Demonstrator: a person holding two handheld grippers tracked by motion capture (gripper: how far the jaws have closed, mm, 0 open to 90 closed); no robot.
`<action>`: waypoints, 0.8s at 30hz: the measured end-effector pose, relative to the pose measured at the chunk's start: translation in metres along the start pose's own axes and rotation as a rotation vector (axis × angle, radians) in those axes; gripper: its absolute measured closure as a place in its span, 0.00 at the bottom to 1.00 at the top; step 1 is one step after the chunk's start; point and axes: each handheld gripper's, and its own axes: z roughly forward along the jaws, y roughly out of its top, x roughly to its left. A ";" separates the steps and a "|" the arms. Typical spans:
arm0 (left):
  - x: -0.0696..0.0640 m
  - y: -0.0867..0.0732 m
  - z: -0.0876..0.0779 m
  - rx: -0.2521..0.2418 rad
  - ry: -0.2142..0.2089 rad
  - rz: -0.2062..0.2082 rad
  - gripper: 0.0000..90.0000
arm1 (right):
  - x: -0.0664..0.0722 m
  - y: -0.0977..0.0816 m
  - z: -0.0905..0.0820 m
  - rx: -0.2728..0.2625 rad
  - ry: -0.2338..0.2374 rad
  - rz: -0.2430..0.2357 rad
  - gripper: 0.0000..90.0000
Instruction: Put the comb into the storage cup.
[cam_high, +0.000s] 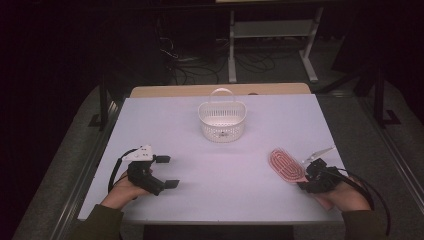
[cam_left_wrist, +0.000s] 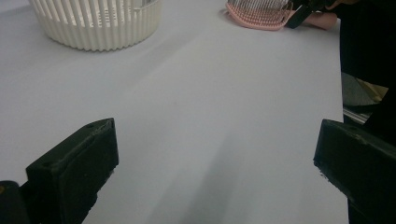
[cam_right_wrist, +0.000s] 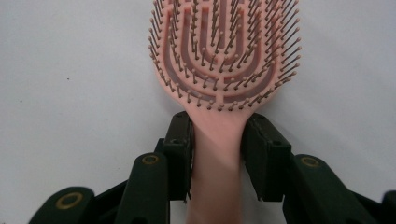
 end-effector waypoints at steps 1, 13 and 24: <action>0.000 0.000 0.000 0.001 0.000 0.001 0.00 | 0.000 0.000 0.000 0.003 -0.003 -0.001 0.70; -0.001 0.000 -0.001 -0.001 0.004 0.004 0.00 | 0.001 0.002 0.001 0.020 -0.002 0.007 0.76; 0.000 0.000 -0.001 -0.003 0.004 0.003 0.00 | -0.002 0.000 0.000 -0.015 0.017 0.021 0.76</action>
